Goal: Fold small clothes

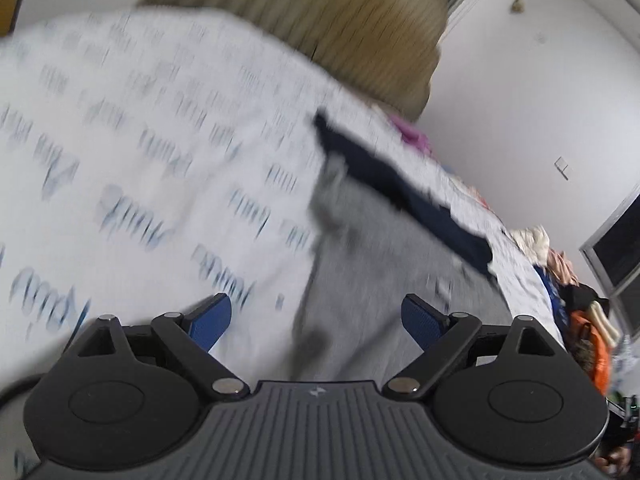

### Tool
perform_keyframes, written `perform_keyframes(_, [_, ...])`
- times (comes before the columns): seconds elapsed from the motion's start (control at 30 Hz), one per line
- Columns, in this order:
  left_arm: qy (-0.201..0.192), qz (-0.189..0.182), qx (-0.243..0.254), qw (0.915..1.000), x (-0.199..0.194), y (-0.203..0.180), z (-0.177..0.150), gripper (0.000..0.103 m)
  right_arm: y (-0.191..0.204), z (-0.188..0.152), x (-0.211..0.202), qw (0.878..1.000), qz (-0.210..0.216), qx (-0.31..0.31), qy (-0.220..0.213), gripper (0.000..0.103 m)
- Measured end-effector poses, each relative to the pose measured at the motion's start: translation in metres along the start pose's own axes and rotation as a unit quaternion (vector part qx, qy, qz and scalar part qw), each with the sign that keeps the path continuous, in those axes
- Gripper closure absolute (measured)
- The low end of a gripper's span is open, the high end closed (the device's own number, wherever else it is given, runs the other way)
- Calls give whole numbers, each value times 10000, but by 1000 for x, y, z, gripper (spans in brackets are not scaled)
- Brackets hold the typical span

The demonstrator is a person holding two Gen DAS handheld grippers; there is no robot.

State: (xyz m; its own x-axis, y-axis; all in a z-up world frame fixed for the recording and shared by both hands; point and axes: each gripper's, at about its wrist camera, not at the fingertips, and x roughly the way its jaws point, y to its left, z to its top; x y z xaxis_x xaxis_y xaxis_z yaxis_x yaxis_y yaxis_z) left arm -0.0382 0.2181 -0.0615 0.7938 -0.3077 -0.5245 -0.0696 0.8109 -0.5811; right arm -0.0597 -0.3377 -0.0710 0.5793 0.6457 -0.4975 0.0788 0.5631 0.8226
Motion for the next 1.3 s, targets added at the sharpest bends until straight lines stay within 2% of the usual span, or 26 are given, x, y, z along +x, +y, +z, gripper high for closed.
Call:
perform_keyframes(0.03, [-33, -105, -38, 9999, -6, 1, -3, 11, 0, -6, -1, 9999, 125, 61, 14, 31])
perform_keyframes(0.1, [165, -424, -288, 9985, -10, 4, -3, 11, 8, -15, 4, 9991, 374, 29, 198, 33])
perform_keyframes(0.2, [609, -1173, -781, 9881, -6, 9, -9, 11, 24, -29, 24, 9961, 470, -275, 691, 33])
perform_keyframes(0.23, [747, -1316, -872, 9846, -3, 9, -11, 11, 29, -34, 31, 9949, 512, -344, 803, 33])
perform_keyframes(0.37, [820, -1350, -942, 9829, -2, 5, -17, 11, 45, -45, 44, 9918, 543, -642, 965, 35])
perform_keyframes(0.43, [967, -1574, -1154, 9760, -1, 6, -20, 11, 44, -46, 42, 9924, 553, -566, 938, 45])
perform_keyframes(0.5, [1100, -1801, -1275, 9691, -3, 6, -24, 11, 36, -43, 40, 9945, 528, -312, 849, 69])
perform_keyframes(0.6, [1248, -1839, -1179, 9678, -3, 2, -33, 13, 24, -48, 40, 9950, 539, -114, 830, 87])
perform_keyframes(0.63, [1237, -1812, -1160, 9687, -1, 1, -35, 15, 19, -49, 43, 9948, 556, -104, 845, 90])
perform_keyframes(0.7, [1213, -1733, -1255, 9693, -2, 0, -37, 25, 13, -50, 45, 9953, 549, -69, 799, 98])
perform_keyframes(0.73, [1233, -1650, -1323, 9696, -1, 1, -39, 54, 14, -52, 45, 9959, 509, -85, 746, 98])
perform_keyframes(0.77, [1321, -1538, -1399, 9692, 2, 2, -42, 71, 15, -53, 45, 9962, 508, -151, 697, 96])
perform_keyframes(0.83, [1428, -1325, -1468, 9698, 7, 4, -48, 73, 19, -55, 43, 9963, 560, -215, 614, 95])
perform_keyframes(0.9, [1418, -1144, -1245, 9753, 7, 0, -49, 80, 23, -58, 41, 9959, 624, -320, 572, 95])
perform_keyframes(0.93, [1432, -981, -1179, 9777, 8, -3, -48, 92, 26, -59, 41, 9960, 562, -397, 567, 95])
perform_keyframes(0.97, [1445, -818, -1082, 9802, 9, -6, -48, 97, 27, -59, 41, 9960, 495, -462, 582, 95])
perform_keyframes(1.07, [1342, -754, -930, 9837, 2, -13, -45, 98, 31, -59, 42, 9962, 357, -550, 581, 95])
perform_keyframes(1.1, [1259, -869, -867, 9844, -5, -20, -42, 98, 36, -57, 40, 9959, 395, -612, 530, 95])
perform_keyframes(1.2, [958, -1359, -534, 9846, -39, -44, -31, 98, 64, -48, 14, 9922, 881, -848, 232, 95])
perform_keyframes(1.3, [1015, -1391, -233, 9848, -47, -48, -35, 98, 85, -39, -13, 9885, 933, -1189, 94, 95])
